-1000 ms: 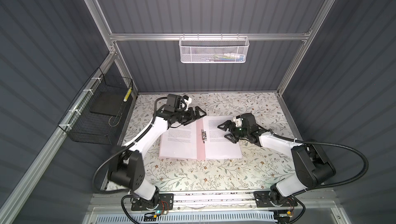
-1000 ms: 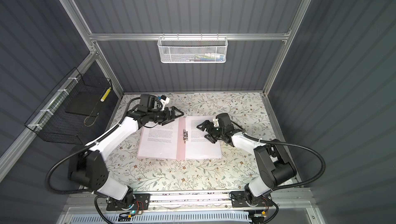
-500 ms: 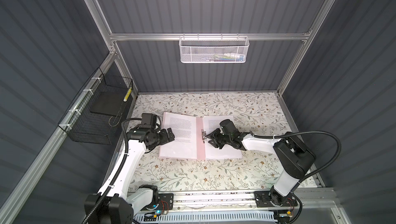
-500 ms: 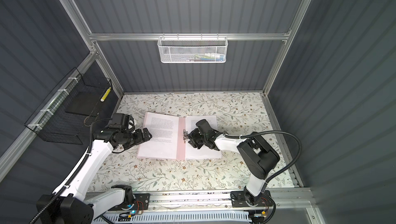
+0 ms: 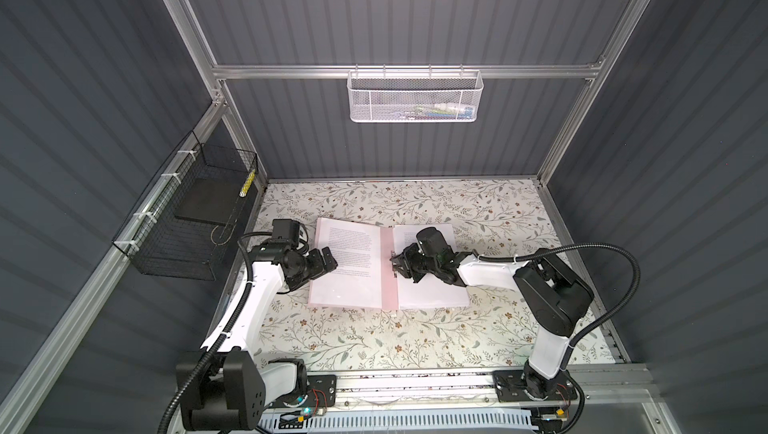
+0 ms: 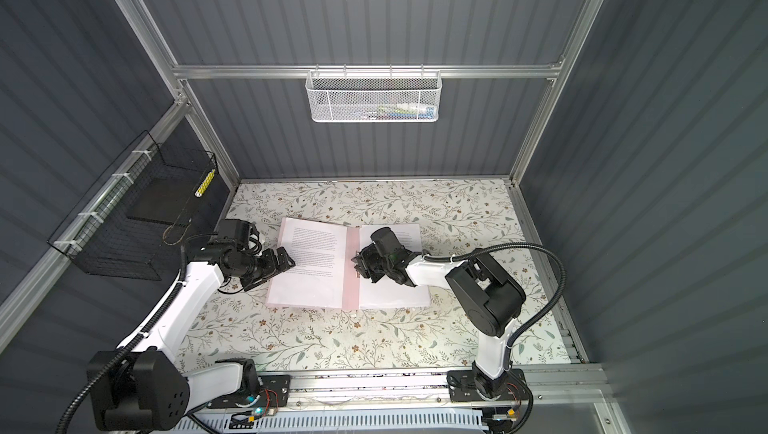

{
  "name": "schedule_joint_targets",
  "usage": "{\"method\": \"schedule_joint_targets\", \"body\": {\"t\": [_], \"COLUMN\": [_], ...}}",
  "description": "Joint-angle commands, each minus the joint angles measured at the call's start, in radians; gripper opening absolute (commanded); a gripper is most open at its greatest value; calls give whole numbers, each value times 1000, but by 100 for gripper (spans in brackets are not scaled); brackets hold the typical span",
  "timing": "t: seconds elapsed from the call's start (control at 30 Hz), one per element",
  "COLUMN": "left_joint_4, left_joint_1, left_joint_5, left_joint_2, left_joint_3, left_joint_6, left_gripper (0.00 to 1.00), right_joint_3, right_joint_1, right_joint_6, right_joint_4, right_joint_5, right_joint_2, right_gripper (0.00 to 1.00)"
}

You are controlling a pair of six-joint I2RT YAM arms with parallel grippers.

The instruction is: Put the files into the folder

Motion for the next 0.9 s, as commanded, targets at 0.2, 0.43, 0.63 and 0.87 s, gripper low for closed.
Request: {"method": "schedule_joint_targets", "body": {"t": [0.2,0.43,0.63,0.87], "left_joint_4": [10,19,20,28], "left_joint_1": [5,5,5,5], "left_joint_5": [49,64,72,88], "left_joint_2": [-1,-11,-16,-15], "left_joint_3": [-9,-25,-29,-32], "left_joint_6": [5,0,1,-2], "left_gripper": [100,100,100,100], "right_joint_3": [-20,-52,-51,-66], "right_joint_1": [1,-13,-25,-29], "right_joint_6": [50,62,65,84], "right_joint_4": [54,78,102,128], "right_joint_5": [1,3,-3,-2], "right_joint_2": [31,21,30,35], "right_gripper": [21,21,21,20]}}
